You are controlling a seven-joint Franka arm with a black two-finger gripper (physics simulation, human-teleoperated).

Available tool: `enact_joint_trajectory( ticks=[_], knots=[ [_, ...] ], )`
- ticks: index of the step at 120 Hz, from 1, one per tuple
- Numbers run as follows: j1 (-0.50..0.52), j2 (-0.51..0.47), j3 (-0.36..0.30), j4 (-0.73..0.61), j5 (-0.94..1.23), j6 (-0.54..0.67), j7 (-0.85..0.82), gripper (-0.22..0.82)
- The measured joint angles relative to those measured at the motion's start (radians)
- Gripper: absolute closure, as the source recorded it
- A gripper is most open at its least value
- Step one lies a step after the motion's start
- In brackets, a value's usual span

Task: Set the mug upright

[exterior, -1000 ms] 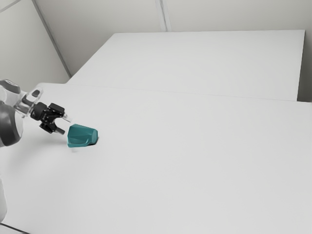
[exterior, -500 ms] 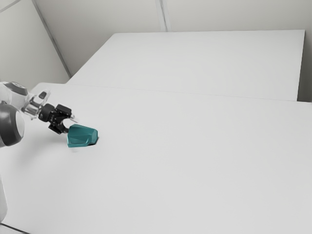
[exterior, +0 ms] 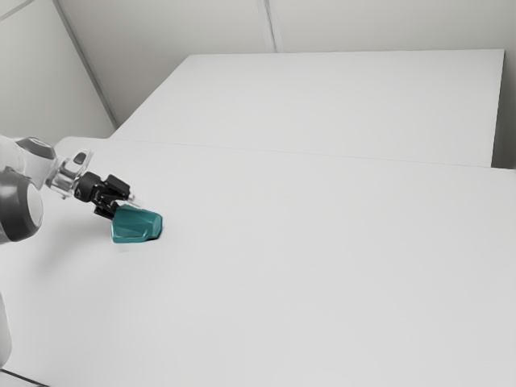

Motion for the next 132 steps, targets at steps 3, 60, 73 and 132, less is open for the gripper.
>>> enact_joint_trajectory(
  ticks=[3, 60, 73, 132],
  knots=[
    [0.0, 0.0, 0.0, -0.001, -0.001, 0.001, 0.0, 0.35],
    [-0.003, -0.007, -0.004, -0.001, -0.011, 0.009, 0.005, 0.74],
    [-0.007, -0.015, -0.02, 0.003, -0.011, 0.01, 0.004, 0.76],
    [-0.101, -0.213, -0.065, -0.047, 0.141, 0.06, -0.014, 0.78]
  ],
)
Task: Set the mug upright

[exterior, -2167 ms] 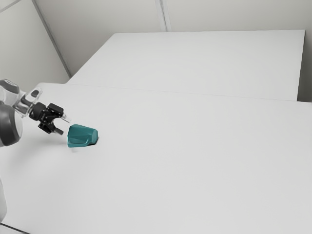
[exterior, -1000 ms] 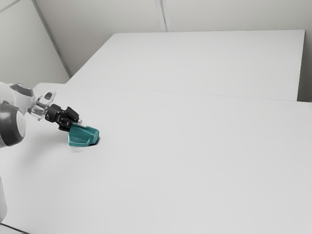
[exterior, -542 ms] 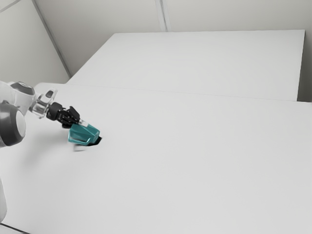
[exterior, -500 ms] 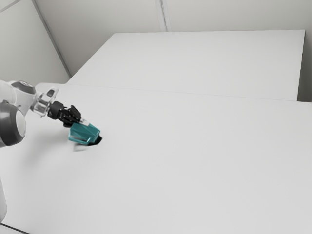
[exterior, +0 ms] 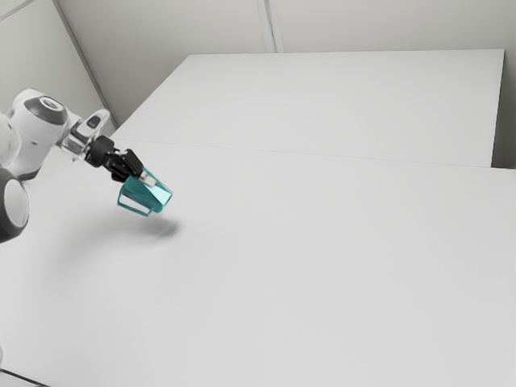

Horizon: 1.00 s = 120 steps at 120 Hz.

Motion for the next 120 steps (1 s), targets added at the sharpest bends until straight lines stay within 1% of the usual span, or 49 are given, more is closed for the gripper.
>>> enact_joint_trajectory(
  ticks=[15, 29, 60, 89, 120],
  knots=[
    [-0.008, -0.069, -0.086, -0.031, 0.133, 0.058, -0.032, 0.78],
    [-0.025, -0.106, -0.12, -0.073, 0.235, 0.114, -0.069, 0.78],
    [-0.144, -0.165, -0.138, -0.11, 0.455, 0.223, -0.166, 0.78],
    [-0.196, -0.183, -0.141, -0.164, 0.563, 0.303, -0.263, 0.78],
    [-0.241, -0.172, -0.141, -0.19, 0.608, 0.384, -0.356, 0.78]
  ],
)
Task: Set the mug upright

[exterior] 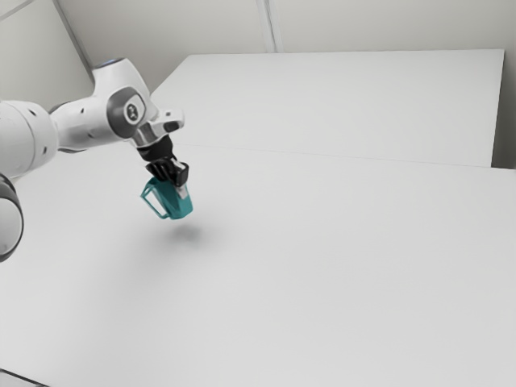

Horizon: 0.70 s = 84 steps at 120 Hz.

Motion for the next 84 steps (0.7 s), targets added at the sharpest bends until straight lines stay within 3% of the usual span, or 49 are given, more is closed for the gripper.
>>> enact_joint_trajectory(
  ticks=[84],
  knots=[
    [-0.037, 0.078, 0.0, -0.001, 0.061, 0.074, -0.168, 0.78]
  ],
)
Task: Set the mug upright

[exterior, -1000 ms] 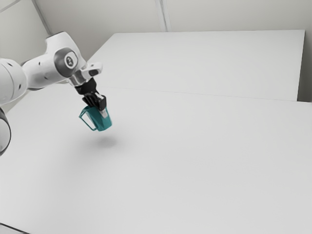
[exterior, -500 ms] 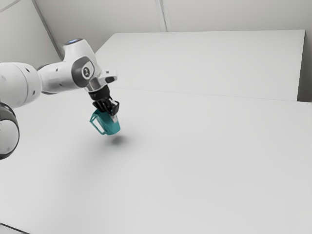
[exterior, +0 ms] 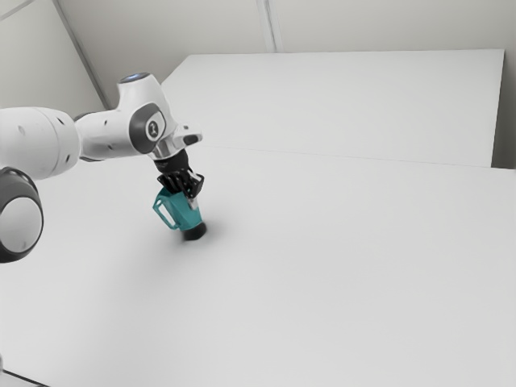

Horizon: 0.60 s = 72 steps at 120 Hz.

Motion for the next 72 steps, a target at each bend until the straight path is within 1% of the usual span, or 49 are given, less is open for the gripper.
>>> enact_joint_trajectory(
  ticks=[50, 72],
  knots=[
    [0.0, 0.044, 0.0, 0.009, 0.031, 0.002, -0.049, 0.77],
    [0.0, 0.044, 0.0, 0.01, 0.024, 0.0, -0.055, 0.38]
  ],
)
